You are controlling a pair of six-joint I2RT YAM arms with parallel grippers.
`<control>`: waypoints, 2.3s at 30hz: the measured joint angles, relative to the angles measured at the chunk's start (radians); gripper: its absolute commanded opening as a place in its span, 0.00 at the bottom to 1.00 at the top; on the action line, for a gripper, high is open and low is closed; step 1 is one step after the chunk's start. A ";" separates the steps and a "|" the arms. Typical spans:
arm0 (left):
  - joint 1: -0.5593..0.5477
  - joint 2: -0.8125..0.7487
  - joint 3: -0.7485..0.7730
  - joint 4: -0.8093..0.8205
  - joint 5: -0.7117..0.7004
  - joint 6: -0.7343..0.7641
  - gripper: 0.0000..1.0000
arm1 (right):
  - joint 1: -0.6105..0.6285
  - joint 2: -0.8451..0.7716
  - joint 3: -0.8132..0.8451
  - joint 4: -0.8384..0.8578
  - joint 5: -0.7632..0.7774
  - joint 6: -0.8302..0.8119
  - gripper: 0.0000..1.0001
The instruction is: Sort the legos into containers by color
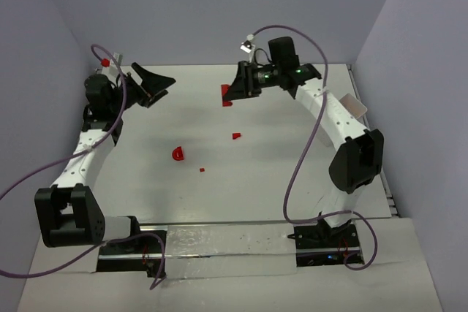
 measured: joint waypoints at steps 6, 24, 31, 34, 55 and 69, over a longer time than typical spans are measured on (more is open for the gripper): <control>0.013 -0.042 0.197 -0.341 -0.115 0.413 0.99 | -0.128 -0.128 -0.055 -0.318 0.411 -0.534 0.00; -0.126 -0.044 0.280 -0.674 -0.288 0.808 0.99 | -0.348 -0.066 -0.269 -0.423 1.246 -1.036 0.00; -0.127 -0.024 0.297 -0.686 -0.287 0.810 0.99 | -0.348 -0.015 -0.269 -0.421 1.270 -1.047 0.03; -0.127 -0.016 0.308 -0.692 -0.286 0.810 0.99 | -0.348 0.008 -0.269 -0.417 1.271 -1.047 0.05; -0.127 -0.013 0.314 -0.695 -0.287 0.810 0.99 | -0.349 0.090 -0.255 -0.371 1.280 -1.043 0.48; -0.127 -0.018 0.313 -0.724 -0.297 0.854 0.98 | -0.350 0.089 -0.193 -0.407 1.268 -1.025 0.69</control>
